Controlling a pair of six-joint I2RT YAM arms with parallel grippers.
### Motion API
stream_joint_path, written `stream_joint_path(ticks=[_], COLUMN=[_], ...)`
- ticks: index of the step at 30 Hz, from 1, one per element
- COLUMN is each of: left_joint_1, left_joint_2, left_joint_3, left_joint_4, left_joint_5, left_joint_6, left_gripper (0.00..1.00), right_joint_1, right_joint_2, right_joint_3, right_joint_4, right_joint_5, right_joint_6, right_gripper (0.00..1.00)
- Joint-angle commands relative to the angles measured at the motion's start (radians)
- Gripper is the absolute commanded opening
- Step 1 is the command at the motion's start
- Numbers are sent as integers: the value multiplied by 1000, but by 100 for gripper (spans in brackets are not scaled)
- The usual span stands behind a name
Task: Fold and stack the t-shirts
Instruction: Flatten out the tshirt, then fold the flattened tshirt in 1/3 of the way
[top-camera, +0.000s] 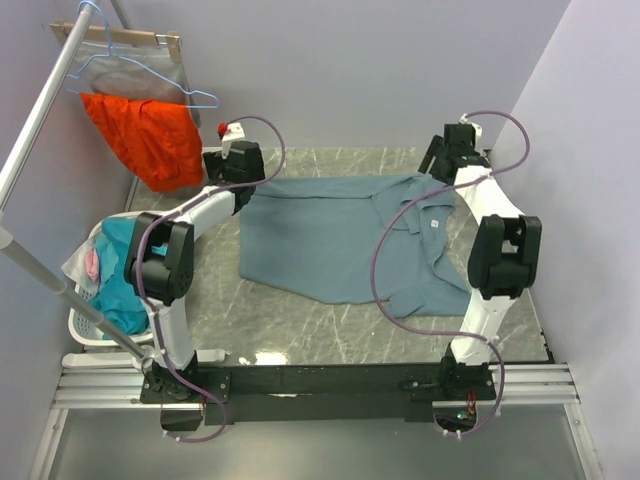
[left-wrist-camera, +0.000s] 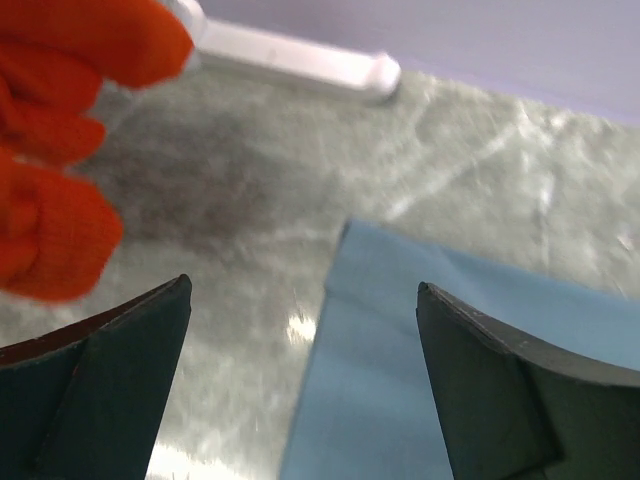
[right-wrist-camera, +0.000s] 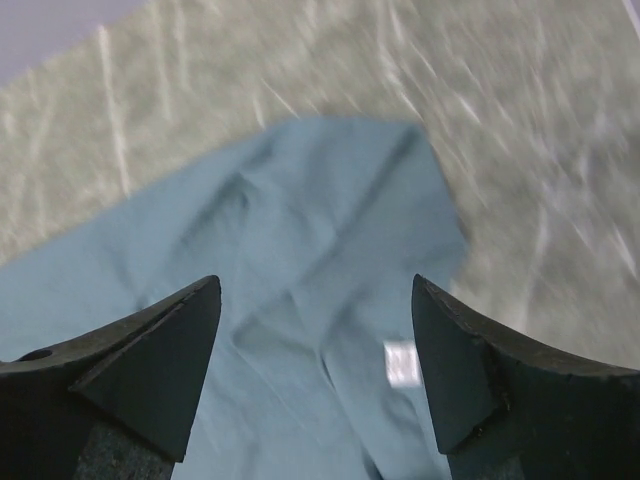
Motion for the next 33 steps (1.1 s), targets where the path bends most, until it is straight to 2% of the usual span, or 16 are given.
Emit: stream_joint_path(ticks=[1, 3, 6, 8, 10, 16, 21, 27, 30, 32, 33], left_joint_1=[-35, -73, -157, -191, -211, -266, -276, -282, -285, -286, -286], left_joint_2=[-187, -225, -319, -397, -473, -661, -687, -589, -566, -535, -506], left_joint_3=[-92, -183, -330, -433, -487, -726, -794, -792, -789, -789, -782], left_joint_4=[-131, -188, -232, -254, -306, -334, -305, -259, -222, -205, -199], left_joint_5=[93, 144, 81, 60, 85, 133, 158, 165, 171, 191, 196], left_joint_6=[-127, -216, -282, -337, -426, -552, -567, -558, -558, -564, -572], left_gripper=[99, 99, 99, 99, 99, 99, 99, 98, 93, 82, 68], right_joint_1=[-12, -11, 1, 58, 84, 199, 230, 239, 245, 247, 245], right_joint_2=[-178, -227, -336, -423, -517, -706, -758, -749, -749, -743, -734], right_joint_3=[-162, -250, -421, -536, -657, -851, -919, -954, -957, -960, -962], right_joint_4=[-87, -97, -84, -97, -92, -111, -132, -121, -123, -120, -118], right_joint_5=[-11, -35, -77, -69, -80, -97, -48, -59, -49, -49, -52], right_joint_6=[58, 104, 118, 124, 138, 202, 222, 235, 242, 244, 245], right_gripper=[83, 82, 81, 81, 81, 81, 82, 81, 81, 80, 80])
